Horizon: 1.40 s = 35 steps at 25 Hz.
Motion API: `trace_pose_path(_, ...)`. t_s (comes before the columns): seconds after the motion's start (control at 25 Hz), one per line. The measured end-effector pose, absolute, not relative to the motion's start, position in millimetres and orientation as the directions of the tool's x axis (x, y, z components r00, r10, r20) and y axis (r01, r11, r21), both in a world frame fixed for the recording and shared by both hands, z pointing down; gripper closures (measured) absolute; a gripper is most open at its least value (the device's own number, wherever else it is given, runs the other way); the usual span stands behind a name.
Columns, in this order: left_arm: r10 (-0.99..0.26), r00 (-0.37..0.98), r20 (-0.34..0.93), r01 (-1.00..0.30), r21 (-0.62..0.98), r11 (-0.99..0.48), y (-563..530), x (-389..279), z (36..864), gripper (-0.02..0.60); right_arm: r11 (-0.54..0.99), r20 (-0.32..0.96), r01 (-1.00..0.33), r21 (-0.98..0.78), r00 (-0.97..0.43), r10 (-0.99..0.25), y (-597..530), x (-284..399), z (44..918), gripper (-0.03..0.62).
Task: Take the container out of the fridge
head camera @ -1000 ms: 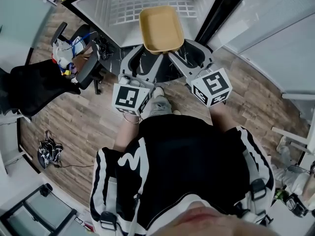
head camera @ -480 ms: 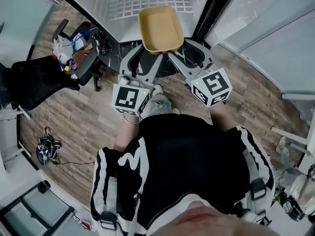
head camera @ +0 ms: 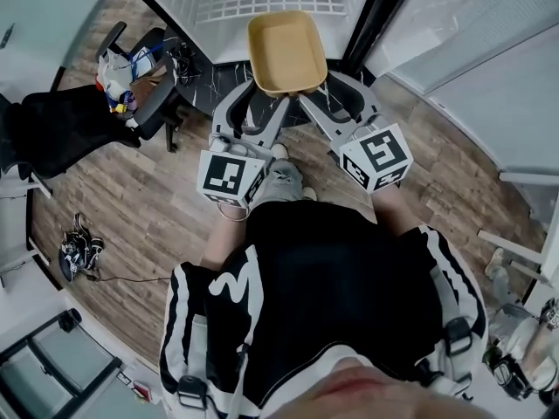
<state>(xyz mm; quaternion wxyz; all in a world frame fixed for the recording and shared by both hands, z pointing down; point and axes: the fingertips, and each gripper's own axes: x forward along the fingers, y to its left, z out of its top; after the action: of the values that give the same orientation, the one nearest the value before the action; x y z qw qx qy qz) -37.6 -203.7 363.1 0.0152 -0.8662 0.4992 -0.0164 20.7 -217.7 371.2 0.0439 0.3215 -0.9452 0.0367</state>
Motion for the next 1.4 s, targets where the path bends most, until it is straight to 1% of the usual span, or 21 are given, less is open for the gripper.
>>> trace_pose_path(0.36,-0.868,0.497,-0.004,-0.867,-0.046,-0.496,-182,-29,356,0.364,0.797,0.095,-0.602,-0.036,-0.796,-0.597,-197,29,365,0.367)
trace_pose_path(0.88,-0.851,0.525,-0.024,-0.851,-0.048,-0.523,-159,-29,349,0.364,0.777,0.088,-0.629,-0.037,-0.776,-0.624,-172,30,359,0.367)
trace_pose_path(1.4,-0.83,0.557,-0.022,-0.83,-0.054,-0.556,-98,-41,339,0.365,0.755,0.072,-0.655,-0.037,-0.755,-0.651,-110,18,352,0.367)
